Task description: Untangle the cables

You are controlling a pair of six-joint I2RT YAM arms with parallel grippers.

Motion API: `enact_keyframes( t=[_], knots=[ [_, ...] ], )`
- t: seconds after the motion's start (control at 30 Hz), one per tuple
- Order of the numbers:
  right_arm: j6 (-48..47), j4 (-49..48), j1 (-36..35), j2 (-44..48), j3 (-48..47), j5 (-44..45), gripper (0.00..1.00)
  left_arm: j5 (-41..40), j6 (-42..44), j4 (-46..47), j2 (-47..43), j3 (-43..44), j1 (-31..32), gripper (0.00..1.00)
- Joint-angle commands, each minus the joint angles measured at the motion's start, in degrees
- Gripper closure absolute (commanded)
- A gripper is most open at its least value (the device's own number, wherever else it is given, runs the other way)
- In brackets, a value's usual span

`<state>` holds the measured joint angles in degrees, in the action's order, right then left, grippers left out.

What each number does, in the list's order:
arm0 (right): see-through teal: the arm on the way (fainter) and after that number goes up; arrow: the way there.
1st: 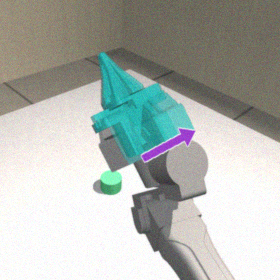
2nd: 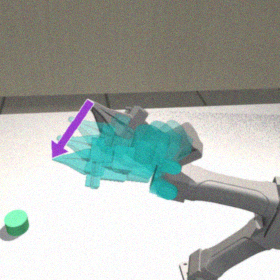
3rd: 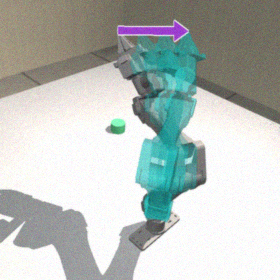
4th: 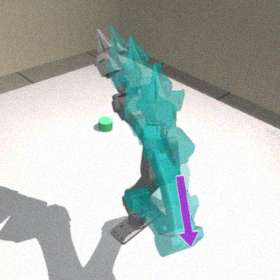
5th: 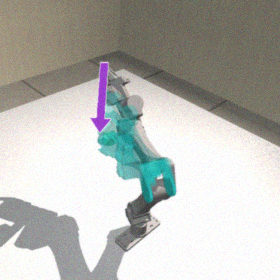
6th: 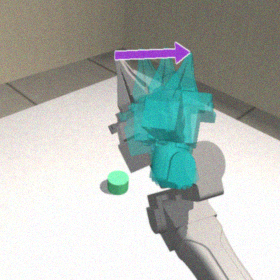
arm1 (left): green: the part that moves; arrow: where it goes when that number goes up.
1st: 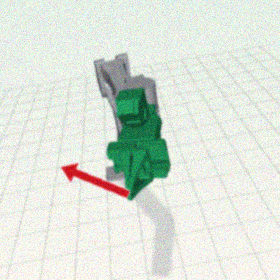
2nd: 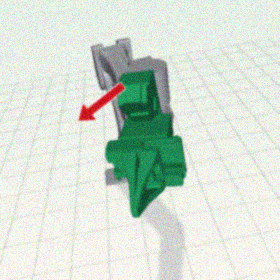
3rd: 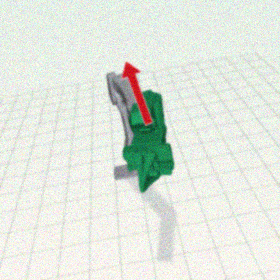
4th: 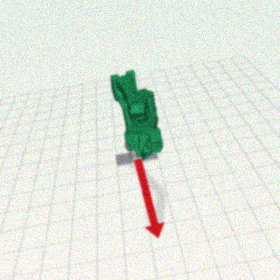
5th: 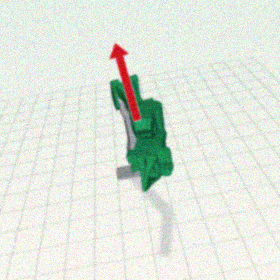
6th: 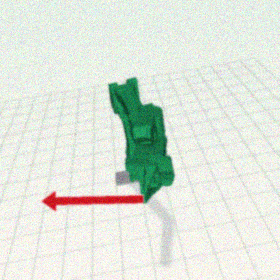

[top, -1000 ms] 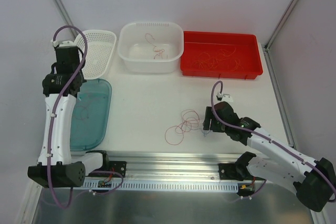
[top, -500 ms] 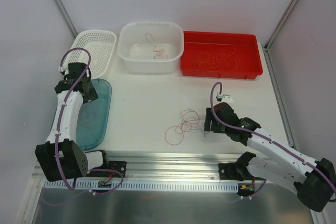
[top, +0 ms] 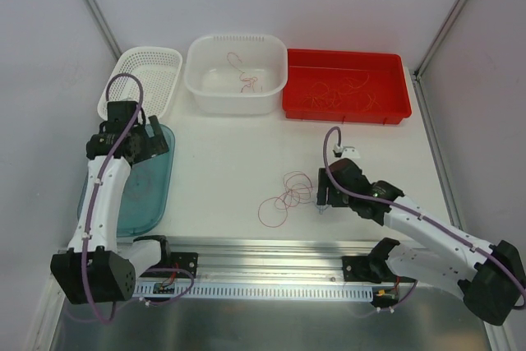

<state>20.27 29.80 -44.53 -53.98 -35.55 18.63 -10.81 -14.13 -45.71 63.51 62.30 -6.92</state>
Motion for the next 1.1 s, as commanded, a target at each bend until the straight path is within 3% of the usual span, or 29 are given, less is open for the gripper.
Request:
enact_keyframes(
  t=[0.0, 0.17, 0.2, 0.33, 0.57, 0.93, 1.07],
  knots=[
    [-0.76, -1.59, -0.73, -0.95, -2.77, -0.44, 0.28, 10.7, -0.1, 0.45, -2.24, -0.08, 6.72, 0.01],
    [-0.5, -3.52, -0.82, -2.09, -2.24, -2.28, 0.29, 14.5, -5.54, 2.82, -0.5, -0.08, 19.99, 0.01],
    [-0.15, -4.04, -0.99, -2.45, -1.89, -2.46, 0.29, 14.85, -8.95, 4.39, 1.34, 0.45, 25.41, 0.01],
    [0.2, -4.58, -1.17, -2.36, -1.36, -2.9, 0.29, 14.76, -14.67, 7.03, 5.04, 1.68, 33.69, 0.03],
    [0.47, -5.19, -1.26, -1.92, -0.31, -2.72, 0.29, 11.07, -23.3, 13.01, 19.95, 7.73, 47.06, 0.07],
    [1.17, -6.34, -1.26, -0.34, 1.45, -3.43, 0.29, 10.19, -24.28, 14.78, 43.36, 22.15, 55.96, 0.18],
    [1.52, -6.86, -1.26, 0.71, 2.67, -3.87, 0.29, 9.93, -24.54, 14.78, 48.28, 24.0, 56.4, 0.32]
  ],
)
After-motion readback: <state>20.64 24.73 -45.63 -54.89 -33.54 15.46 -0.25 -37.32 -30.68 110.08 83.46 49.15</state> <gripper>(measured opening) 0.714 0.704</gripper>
